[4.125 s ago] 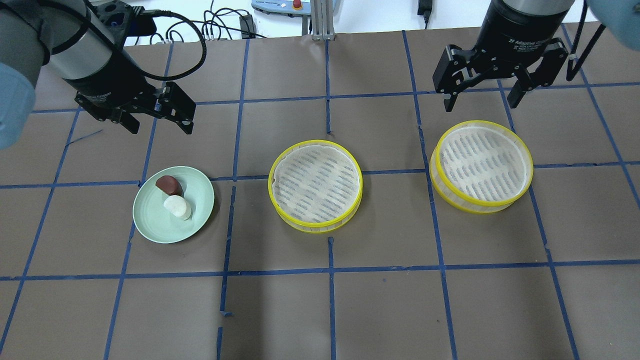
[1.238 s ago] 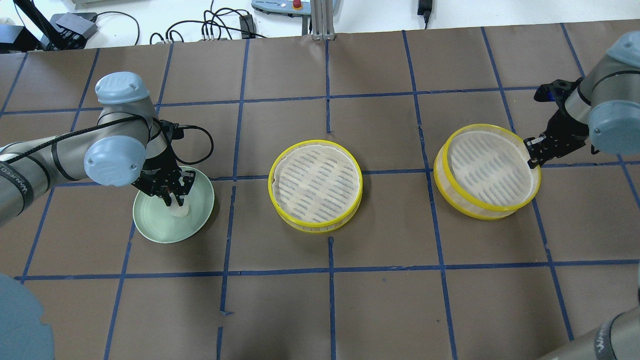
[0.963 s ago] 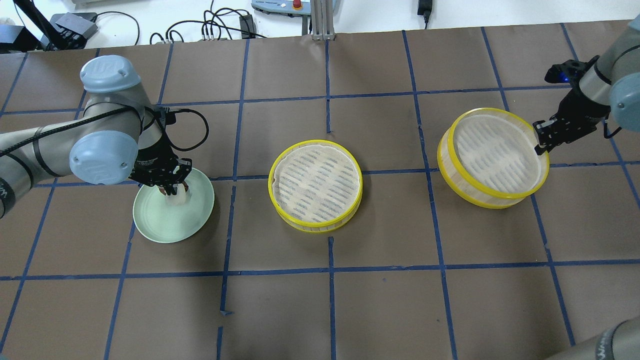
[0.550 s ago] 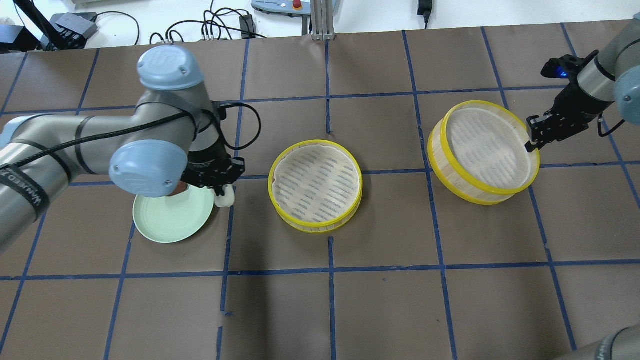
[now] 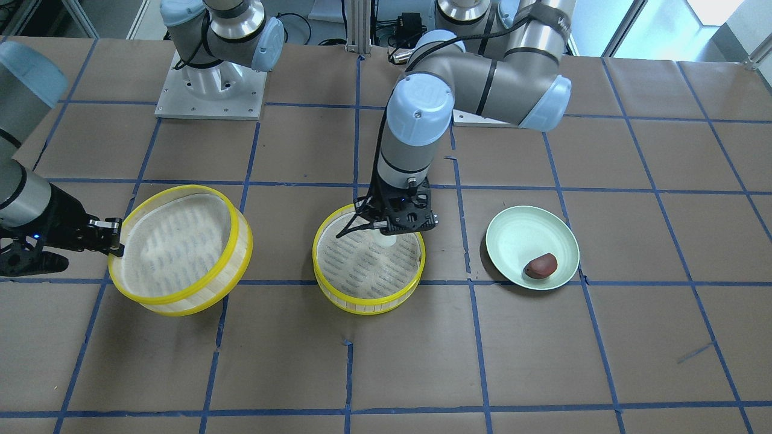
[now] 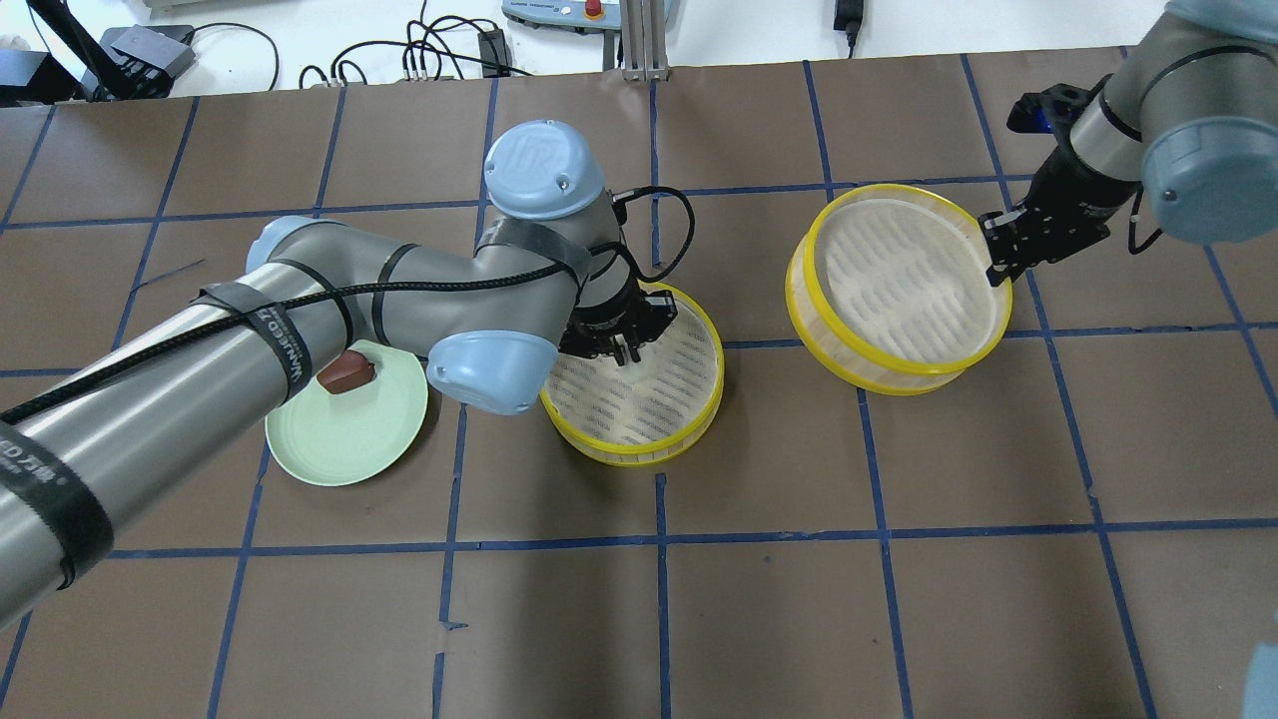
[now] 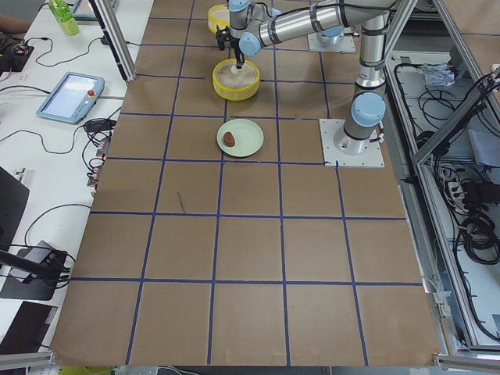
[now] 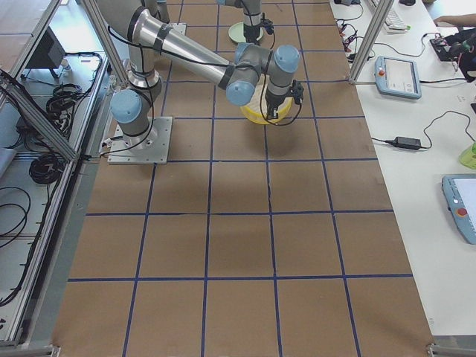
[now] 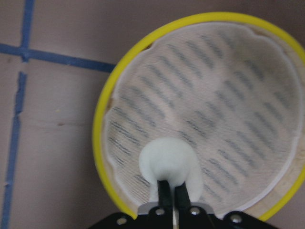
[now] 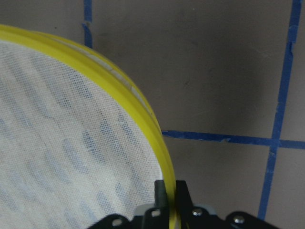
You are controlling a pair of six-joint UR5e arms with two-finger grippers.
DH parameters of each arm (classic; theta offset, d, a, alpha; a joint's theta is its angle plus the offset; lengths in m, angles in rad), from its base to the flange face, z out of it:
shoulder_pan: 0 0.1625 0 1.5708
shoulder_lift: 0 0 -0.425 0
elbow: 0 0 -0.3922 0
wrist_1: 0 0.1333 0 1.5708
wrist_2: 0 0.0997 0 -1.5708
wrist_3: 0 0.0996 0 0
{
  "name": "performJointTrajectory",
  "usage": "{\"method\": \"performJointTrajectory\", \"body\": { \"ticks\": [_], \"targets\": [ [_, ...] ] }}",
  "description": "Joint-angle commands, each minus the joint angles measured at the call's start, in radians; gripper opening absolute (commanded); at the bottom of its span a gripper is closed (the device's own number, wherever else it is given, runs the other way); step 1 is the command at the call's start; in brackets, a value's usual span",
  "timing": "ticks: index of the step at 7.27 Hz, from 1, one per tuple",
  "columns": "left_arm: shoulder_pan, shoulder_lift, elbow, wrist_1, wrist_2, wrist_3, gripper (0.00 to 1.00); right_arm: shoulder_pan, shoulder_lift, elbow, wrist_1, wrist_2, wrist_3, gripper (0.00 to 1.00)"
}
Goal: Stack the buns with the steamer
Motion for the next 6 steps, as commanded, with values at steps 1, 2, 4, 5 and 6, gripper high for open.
{"method": "performJointTrajectory", "body": {
  "ticks": [1,2,4,5,6],
  "targets": [
    [-0.004,-0.008,-0.007,0.025,0.015,0.031,1.00,0.111,-0.006,-0.023,-0.007,-0.088,0.084,0.06],
    [0.005,0.004,-0.001,0.017,0.102,0.153,1.00,0.119,-0.005,-0.031,-0.004,-0.088,0.100,0.06],
    [0.243,0.065,-0.028,-0.033,0.189,0.486,1.00,0.183,-0.001,-0.037,-0.005,-0.092,0.201,0.06],
    [0.358,0.091,-0.060,-0.053,0.190,0.689,1.00,0.240,0.005,-0.039,-0.007,-0.092,0.282,0.06],
    [0.453,0.092,-0.105,-0.053,0.190,0.820,1.00,0.317,0.014,-0.063,-0.007,-0.092,0.390,0.06]
  ]
}}
